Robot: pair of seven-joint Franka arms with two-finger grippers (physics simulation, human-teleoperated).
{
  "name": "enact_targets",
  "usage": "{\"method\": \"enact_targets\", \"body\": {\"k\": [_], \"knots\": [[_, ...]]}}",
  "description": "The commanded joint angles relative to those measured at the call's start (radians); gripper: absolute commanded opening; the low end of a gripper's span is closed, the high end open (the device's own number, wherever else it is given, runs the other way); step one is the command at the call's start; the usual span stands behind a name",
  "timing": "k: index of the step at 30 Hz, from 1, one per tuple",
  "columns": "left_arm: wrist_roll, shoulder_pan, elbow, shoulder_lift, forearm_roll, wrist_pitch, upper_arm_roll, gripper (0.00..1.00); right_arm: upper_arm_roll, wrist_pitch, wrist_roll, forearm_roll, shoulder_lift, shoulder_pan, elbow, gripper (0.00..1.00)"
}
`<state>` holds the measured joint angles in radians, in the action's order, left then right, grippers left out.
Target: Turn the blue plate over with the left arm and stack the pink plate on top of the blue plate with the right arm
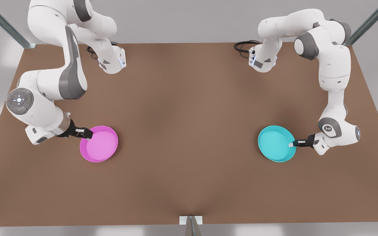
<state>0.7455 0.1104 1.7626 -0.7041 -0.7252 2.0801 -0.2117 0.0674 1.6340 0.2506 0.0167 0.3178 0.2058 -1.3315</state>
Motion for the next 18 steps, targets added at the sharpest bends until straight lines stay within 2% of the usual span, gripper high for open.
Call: {"method": "enact_targets", "body": {"k": [1, 5, 18], "knots": [[0.0, 0.0, 0.002, 0.0, 0.001, 0.0, 0.0, 0.32, 0.0, 0.0, -0.001, 0.003, 0.0, 0.003, 0.0, 1.0], [0.0, 0.0, 0.0, -0.005, 0.001, 0.0, 0.0, 0.28, -0.001, -0.005, -0.005, -0.009, 0.0, 0.001, 0.003, 1.0], [-0.002, -0.006, -0.006, 0.0, 0.004, -0.02, -0.003, 0.26, 0.0, -0.062, -0.002, -0.041, -0.002, -0.019, 0.008, 1.0]]}}
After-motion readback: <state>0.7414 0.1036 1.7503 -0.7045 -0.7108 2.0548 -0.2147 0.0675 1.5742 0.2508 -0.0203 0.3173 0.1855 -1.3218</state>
